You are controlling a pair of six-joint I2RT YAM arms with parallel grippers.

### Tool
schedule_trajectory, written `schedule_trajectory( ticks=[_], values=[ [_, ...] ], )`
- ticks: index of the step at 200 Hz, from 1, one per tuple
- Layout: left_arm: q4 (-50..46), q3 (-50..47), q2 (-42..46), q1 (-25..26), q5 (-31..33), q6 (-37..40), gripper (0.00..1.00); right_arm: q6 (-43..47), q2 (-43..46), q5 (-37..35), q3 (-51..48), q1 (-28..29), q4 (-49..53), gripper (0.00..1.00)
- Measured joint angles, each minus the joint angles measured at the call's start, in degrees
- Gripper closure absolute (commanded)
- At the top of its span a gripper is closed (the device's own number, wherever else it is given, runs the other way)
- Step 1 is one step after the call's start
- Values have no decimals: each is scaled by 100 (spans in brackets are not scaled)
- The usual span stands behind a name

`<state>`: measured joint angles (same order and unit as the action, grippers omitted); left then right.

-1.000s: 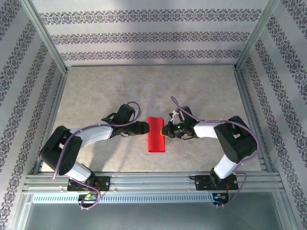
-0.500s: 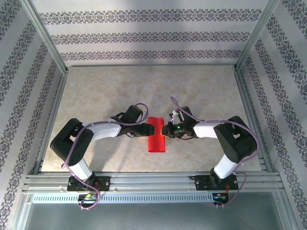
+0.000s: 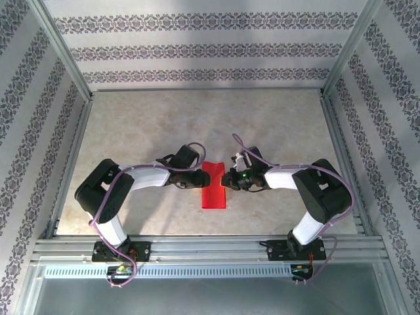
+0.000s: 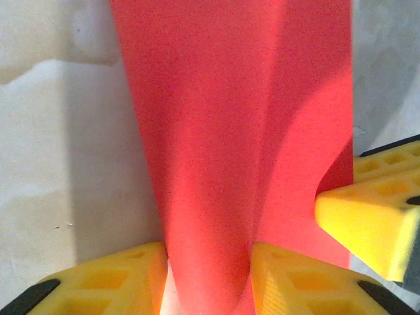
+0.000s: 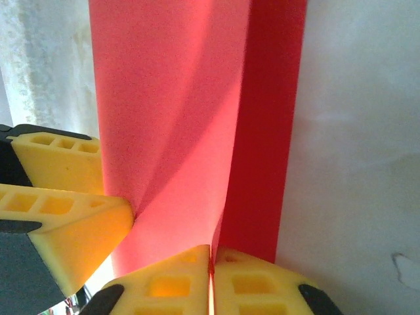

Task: Fold a paper plane with a square sheet of paper (fold left side to right side)
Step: First fold in half a square sheet of paper at the center of the table.

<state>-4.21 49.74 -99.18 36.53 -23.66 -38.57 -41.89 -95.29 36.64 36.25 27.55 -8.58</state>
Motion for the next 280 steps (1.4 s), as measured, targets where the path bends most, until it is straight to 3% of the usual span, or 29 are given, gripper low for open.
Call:
schedule_trajectory(
  ticks=[37,96,151,280],
  values=[
    [-267,175,-61,85,177,2,60,87,271,-122,13,-2,284,68],
    [-704,496,-212,223,472,4,60,468,1156,-577,68,-225,1141,58],
    [-986,702,-315,291,629,-2,60,717,1742,-1067,66,-509,1679,55],
    [-1237,870,-387,354,769,48,60,807,1720,-1123,66,-560,1823,56]
  ],
)
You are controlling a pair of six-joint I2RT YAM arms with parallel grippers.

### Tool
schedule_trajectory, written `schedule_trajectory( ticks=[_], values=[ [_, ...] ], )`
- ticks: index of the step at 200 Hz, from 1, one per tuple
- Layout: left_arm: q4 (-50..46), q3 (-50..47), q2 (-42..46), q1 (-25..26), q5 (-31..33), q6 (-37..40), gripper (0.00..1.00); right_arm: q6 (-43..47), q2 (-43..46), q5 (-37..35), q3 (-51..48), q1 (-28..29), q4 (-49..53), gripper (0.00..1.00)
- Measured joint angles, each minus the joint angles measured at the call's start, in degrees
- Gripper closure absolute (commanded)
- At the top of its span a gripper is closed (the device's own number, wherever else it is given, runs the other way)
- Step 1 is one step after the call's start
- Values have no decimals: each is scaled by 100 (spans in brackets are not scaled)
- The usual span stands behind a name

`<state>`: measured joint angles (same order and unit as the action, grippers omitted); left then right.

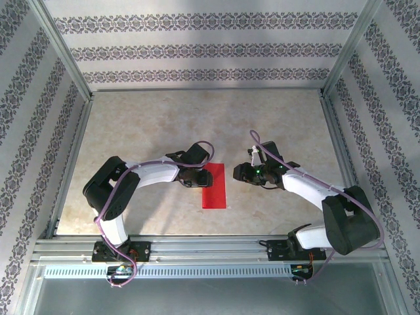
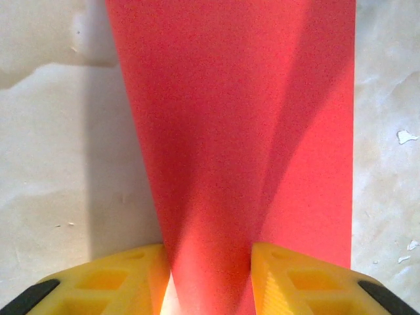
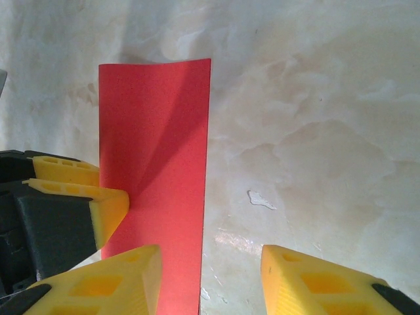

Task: Fold a paper plane with a square sheet of paper (fold left side to right side)
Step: First fold in half a square sheet of paper at the center of the table.

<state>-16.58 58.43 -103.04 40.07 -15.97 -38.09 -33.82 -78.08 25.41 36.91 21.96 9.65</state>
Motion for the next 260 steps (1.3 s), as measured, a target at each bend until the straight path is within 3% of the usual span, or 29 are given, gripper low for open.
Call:
schedule_trajectory(
  ticks=[126,260],
  values=[
    [-50,33,-13,0,0,17,60,-352,-914,640,81,501,-520,100],
    [-50,33,-15,0,0,17,60,-573,-1591,962,278,833,-955,100]
  ],
)
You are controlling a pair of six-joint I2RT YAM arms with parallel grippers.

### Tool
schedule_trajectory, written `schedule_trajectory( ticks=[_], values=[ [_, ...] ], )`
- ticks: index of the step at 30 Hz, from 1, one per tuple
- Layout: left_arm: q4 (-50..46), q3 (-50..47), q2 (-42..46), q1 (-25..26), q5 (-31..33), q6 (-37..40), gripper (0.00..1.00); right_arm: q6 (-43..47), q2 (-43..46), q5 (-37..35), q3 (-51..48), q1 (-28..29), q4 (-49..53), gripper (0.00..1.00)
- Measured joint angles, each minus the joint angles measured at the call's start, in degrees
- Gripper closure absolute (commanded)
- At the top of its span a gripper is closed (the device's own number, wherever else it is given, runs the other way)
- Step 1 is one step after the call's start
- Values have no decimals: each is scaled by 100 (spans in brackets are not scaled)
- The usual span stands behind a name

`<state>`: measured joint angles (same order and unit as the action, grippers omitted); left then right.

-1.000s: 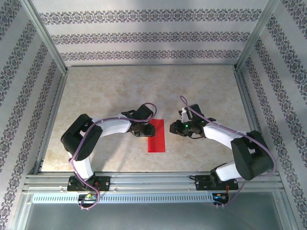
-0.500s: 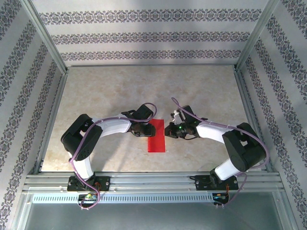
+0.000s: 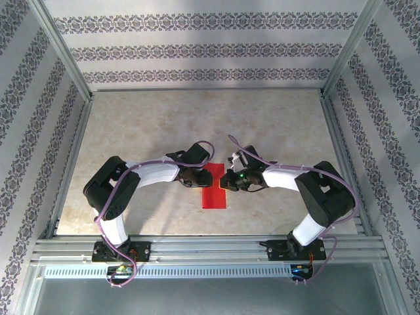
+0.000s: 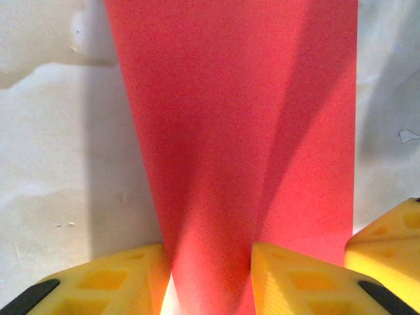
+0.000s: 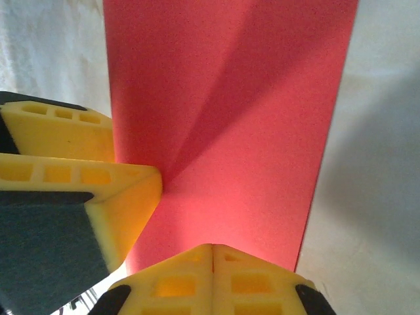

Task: Fold a paper plane with a square sheet of paper (fold left side to right side)
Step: First fold in half a square sheet of paper at the center of the table, then hold the square sheet of paper at the center of the table.

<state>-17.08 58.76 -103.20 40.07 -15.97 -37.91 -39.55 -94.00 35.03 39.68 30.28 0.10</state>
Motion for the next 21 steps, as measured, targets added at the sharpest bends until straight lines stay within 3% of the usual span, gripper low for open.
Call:
schedule_trajectory(
  ticks=[16,21],
  values=[
    [33,-33,39,11,42,-72,58,-35,-256,-20,35,0,55,100],
    [74,-76,103,44,116,-107,53,-24,-269,-22,37,0,61,100]
  ],
)
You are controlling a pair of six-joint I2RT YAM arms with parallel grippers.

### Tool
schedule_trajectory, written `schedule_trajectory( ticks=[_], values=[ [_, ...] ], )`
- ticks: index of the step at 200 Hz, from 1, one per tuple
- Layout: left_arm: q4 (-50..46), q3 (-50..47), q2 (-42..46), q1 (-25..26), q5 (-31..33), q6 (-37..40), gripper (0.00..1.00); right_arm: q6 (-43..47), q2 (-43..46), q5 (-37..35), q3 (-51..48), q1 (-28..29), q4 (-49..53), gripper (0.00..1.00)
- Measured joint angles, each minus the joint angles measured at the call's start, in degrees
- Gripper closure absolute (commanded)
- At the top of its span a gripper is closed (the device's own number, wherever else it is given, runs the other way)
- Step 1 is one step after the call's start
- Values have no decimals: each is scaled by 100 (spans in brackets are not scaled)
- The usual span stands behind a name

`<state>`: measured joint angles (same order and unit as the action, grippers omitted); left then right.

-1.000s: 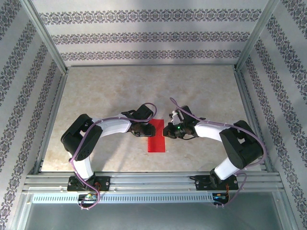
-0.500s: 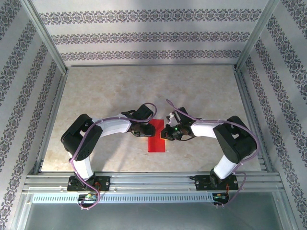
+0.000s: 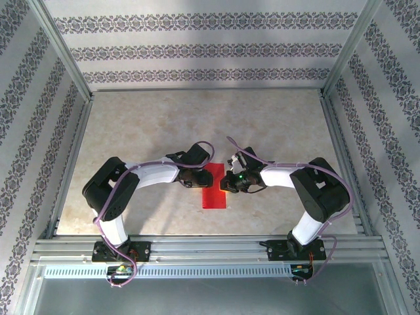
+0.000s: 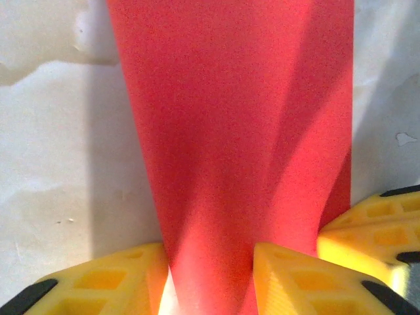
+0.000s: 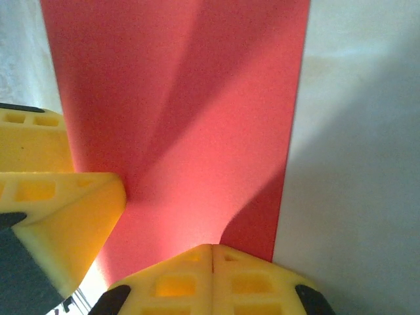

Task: Fold a paper plane with a square sheet of paper (fold left side to right side)
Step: Hold the square sheet of paper at the center of the table, then first fold the square sheet of paper in half at the center of the table.

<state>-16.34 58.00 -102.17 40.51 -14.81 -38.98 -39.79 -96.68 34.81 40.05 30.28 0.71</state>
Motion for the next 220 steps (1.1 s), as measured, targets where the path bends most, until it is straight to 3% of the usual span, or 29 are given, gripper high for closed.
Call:
schedule_trajectory(
  ticks=[60,88,140,177,220],
  values=[
    [-240,-52,1167,-133,433,177,45,109,-61,17,81,0,61,100],
    [-229,-52,1504,-201,328,334,47,122,-63,-2,103,0,105,100],
    [516,-472,1355,-201,-603,365,65,146,-66,-17,116,0,133,100],
    [1075,-586,909,-201,-1176,280,70,179,-66,-22,120,0,142,100],
    [1392,-660,627,-201,-1327,278,72,223,-66,-22,120,0,144,100]
  ],
)
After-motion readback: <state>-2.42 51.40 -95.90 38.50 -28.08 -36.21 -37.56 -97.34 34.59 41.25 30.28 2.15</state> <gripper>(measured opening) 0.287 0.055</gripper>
